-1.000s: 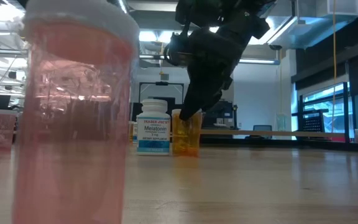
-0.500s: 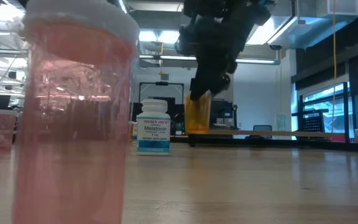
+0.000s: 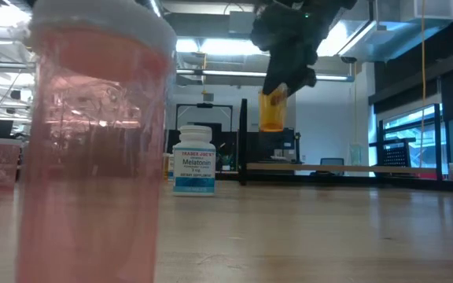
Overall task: Pick and place medicine bottles onto shelf by color
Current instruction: Put the middle orange pill bottle on the shelf
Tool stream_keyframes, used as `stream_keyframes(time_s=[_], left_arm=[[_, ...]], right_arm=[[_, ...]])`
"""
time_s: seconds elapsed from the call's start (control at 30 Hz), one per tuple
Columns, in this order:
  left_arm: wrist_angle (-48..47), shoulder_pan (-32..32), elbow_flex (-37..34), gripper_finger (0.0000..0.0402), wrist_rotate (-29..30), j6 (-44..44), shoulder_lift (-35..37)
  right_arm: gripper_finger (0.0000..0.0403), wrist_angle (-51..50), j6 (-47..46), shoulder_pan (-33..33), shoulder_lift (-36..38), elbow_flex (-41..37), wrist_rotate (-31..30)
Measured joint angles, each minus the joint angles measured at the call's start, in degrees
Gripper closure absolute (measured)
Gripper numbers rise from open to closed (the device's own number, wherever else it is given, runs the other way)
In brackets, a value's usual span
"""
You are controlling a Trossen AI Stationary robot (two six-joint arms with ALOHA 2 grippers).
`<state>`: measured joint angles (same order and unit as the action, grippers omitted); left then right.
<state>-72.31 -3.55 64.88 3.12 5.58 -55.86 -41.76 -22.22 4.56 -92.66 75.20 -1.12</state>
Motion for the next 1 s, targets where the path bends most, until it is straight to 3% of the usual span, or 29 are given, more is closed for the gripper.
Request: stream_keyframes(time_s=[0.27, 0.67, 1.0], left_arm=[[3.38, 0.04, 0.0, 0.0113, 5.51, 1.61, -0.02], [5.17, 0.04, 0.0, 0.0113, 6.87, 1.7, -0.02], [5.26, 0.04, 0.0, 0.0113, 6.87, 1.7, -0.02]], right_arm=[[0.0192, -5.22, -1.9, 5.26, 4.72, 0.0, -2.57], [0.0192, -9.64, -6.33, 16.1, 5.55, 0.0, -4.6], [0.0192, -9.93, -7.28, 20.7, 5.53, 0.0, -4.88]])
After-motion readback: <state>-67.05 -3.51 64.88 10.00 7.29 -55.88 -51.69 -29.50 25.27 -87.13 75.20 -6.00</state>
